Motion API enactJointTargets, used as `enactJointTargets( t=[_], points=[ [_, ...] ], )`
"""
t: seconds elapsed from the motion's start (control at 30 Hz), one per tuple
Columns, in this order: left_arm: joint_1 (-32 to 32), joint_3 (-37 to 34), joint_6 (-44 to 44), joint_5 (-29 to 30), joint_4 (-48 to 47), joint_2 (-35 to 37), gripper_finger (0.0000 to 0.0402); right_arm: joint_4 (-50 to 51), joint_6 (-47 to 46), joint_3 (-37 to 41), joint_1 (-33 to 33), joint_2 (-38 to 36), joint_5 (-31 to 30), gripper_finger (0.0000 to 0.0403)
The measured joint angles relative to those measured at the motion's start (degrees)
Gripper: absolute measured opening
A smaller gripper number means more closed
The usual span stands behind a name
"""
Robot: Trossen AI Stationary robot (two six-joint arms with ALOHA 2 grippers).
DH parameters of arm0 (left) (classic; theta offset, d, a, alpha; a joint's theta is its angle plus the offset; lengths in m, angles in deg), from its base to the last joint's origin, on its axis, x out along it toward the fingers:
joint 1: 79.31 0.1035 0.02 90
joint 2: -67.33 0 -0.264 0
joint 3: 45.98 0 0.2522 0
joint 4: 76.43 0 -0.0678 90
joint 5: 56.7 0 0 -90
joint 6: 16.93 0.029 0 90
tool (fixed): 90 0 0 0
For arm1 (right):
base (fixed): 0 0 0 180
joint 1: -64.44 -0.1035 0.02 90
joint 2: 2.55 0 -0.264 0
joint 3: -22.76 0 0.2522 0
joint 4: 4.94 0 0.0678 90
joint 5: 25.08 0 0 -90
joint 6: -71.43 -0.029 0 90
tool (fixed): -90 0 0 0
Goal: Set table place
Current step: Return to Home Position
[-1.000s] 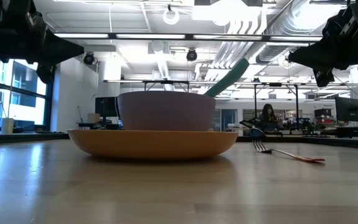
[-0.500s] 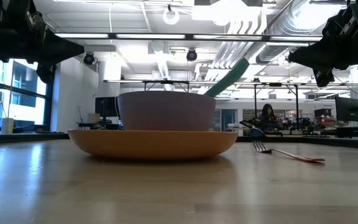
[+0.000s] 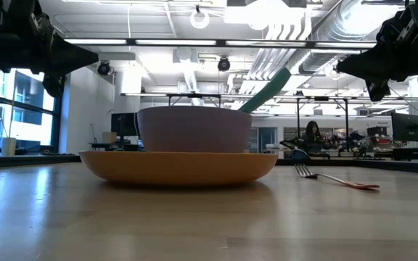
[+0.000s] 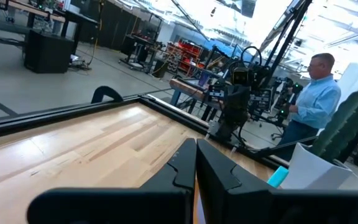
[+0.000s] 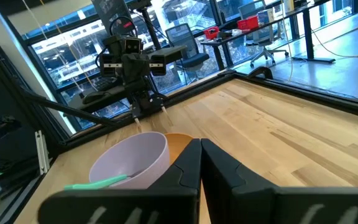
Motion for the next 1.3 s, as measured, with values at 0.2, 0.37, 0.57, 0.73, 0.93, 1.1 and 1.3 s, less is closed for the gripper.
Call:
enactJointTargets(
  t=[0.2, 0.37, 0.57, 0.73, 0.93, 1.1, 1.3],
  points=[
    [0.0, 0.0, 1.3, 0.0, 0.0, 0.0, 0.0001, 0.0, 0.0, 0.0, 0.0, 0.0, 0.0, 0.0],
    [0.0, 0.0, 10.7, -4.5, 0.0, 0.0, 0.0001, 0.0, 0.0, 0.0, 0.0, 0.0, 0.0, 0.0],
    [0.0, 0.0, 11.8, -9.7, -0.5, 0.0, 0.0001, 0.0, 0.0, 0.0, 0.0, 0.0, 0.0, 0.0],
    [0.0, 0.0, 11.8, -9.8, -0.9, 0.0, 0.0001, 0.0, 0.0, 0.0, 0.0, 0.0, 0.0, 0.0],
    [0.0, 0.0, 11.8, -9.9, -0.9, 0.0, 0.0001, 0.0, 0.0, 0.0, 0.0, 0.0, 0.0, 0.0],
    [0.0, 0.0, 11.8, -9.9, -0.8, 0.0, 0.0001, 0.0, 0.0, 0.0, 0.0, 0.0, 0.0, 0.0],
    [0.0, 0.0, 11.8, -9.9, -0.8, 0.0, 0.0001, 0.0, 0.0, 0.0, 0.0, 0.0, 0.0, 0.0]
  ],
)
